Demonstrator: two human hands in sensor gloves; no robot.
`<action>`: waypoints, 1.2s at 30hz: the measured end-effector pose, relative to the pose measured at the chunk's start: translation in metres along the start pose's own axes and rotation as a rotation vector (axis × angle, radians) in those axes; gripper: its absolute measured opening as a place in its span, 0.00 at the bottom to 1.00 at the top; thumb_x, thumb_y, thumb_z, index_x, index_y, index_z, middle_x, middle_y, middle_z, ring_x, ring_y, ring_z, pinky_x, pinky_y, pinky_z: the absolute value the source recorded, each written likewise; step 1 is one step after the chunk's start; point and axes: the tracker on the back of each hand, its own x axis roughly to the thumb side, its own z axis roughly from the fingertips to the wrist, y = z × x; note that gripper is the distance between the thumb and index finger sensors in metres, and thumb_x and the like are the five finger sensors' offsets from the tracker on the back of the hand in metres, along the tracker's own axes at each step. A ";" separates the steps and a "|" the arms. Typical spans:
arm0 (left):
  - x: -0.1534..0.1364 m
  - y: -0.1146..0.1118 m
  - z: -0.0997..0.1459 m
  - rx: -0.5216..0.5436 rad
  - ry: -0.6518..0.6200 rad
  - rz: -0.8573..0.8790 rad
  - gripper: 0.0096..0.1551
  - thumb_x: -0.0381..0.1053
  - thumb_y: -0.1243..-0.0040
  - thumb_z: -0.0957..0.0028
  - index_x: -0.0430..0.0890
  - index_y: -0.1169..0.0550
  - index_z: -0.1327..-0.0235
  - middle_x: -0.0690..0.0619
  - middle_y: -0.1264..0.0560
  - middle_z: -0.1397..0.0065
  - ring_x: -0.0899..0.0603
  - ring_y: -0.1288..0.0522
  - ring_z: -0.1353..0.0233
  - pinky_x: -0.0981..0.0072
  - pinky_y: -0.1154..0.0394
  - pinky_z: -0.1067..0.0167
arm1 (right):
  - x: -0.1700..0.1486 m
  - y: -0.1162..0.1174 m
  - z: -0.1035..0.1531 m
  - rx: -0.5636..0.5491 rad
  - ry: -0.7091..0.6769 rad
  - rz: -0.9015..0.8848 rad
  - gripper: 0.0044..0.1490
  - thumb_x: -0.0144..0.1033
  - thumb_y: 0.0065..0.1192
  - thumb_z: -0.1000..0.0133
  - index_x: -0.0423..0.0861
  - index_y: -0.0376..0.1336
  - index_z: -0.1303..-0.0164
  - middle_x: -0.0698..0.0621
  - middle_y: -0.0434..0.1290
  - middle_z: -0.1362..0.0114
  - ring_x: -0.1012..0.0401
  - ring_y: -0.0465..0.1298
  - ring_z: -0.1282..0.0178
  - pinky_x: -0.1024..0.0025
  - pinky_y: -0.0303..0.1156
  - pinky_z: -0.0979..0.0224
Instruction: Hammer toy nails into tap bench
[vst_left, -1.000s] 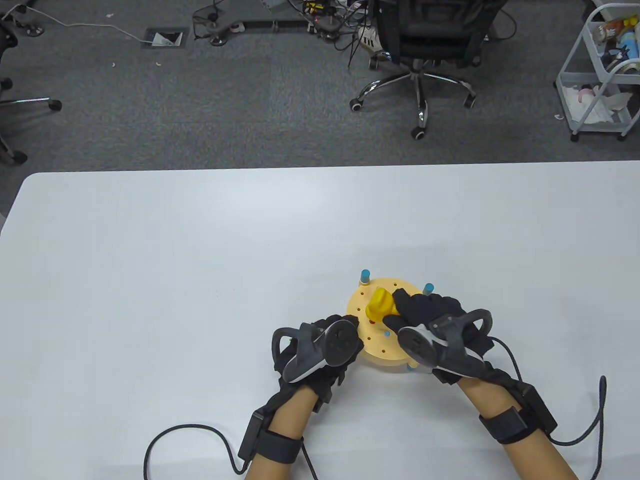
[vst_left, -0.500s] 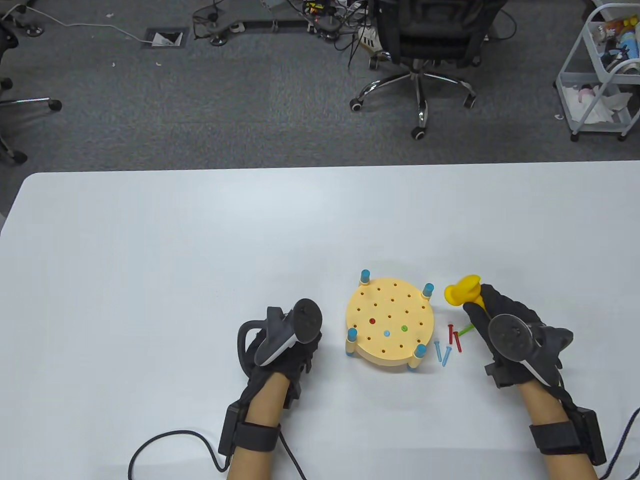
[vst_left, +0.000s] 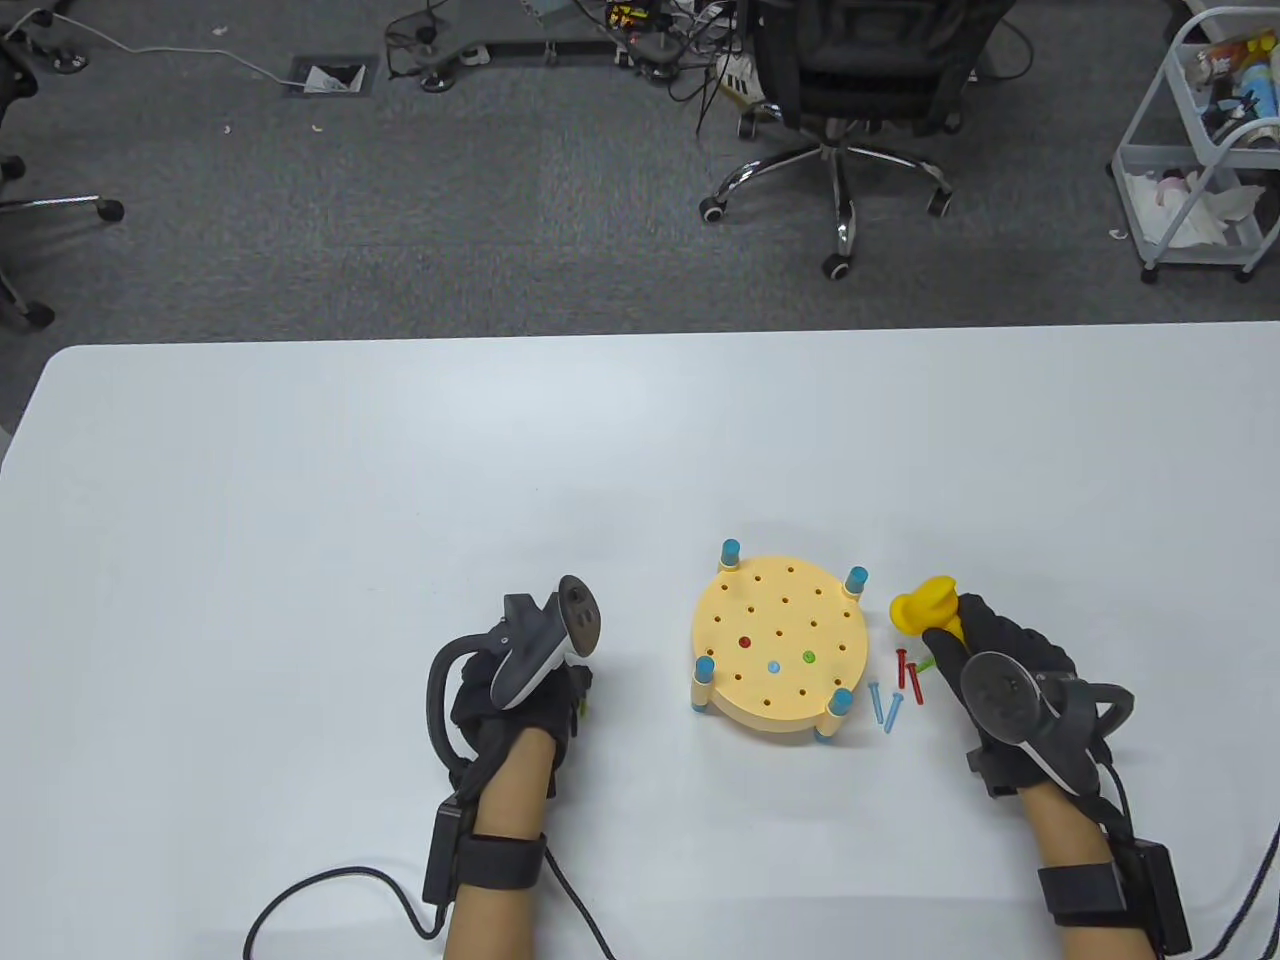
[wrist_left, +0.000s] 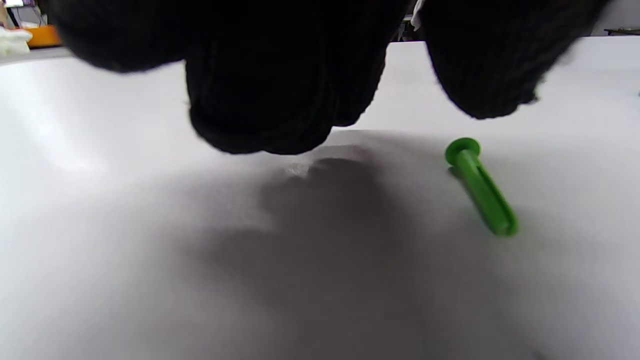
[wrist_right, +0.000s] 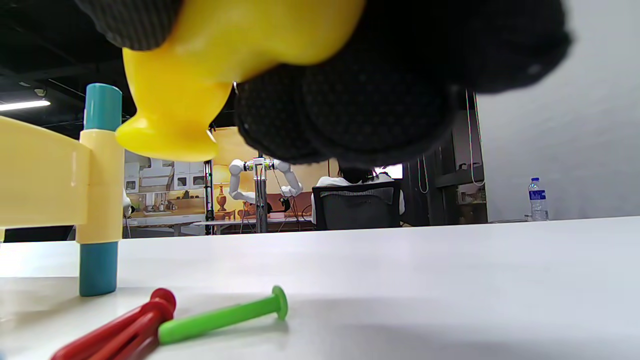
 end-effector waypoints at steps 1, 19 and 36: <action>0.000 -0.003 -0.002 -0.022 -0.015 0.035 0.35 0.61 0.34 0.63 0.46 0.20 0.44 0.42 0.16 0.48 0.46 0.17 0.61 0.57 0.22 0.64 | -0.001 -0.001 0.000 -0.003 0.004 -0.006 0.41 0.62 0.44 0.53 0.51 0.67 0.38 0.55 0.83 0.56 0.58 0.83 0.67 0.67 0.80 0.57; 0.034 -0.010 0.000 0.043 0.026 -0.169 0.28 0.52 0.27 0.63 0.44 0.18 0.50 0.46 0.13 0.58 0.52 0.13 0.67 0.65 0.17 0.72 | -0.014 -0.003 0.003 -0.040 0.075 -0.017 0.41 0.62 0.44 0.53 0.50 0.67 0.38 0.55 0.83 0.56 0.58 0.83 0.67 0.67 0.80 0.57; 0.024 -0.004 0.002 -0.030 -0.052 0.282 0.30 0.47 0.34 0.61 0.41 0.20 0.43 0.37 0.18 0.54 0.54 0.20 0.71 0.60 0.20 0.69 | -0.015 0.000 0.003 -0.033 0.044 -0.059 0.41 0.62 0.44 0.53 0.50 0.67 0.38 0.55 0.83 0.56 0.58 0.83 0.67 0.67 0.80 0.57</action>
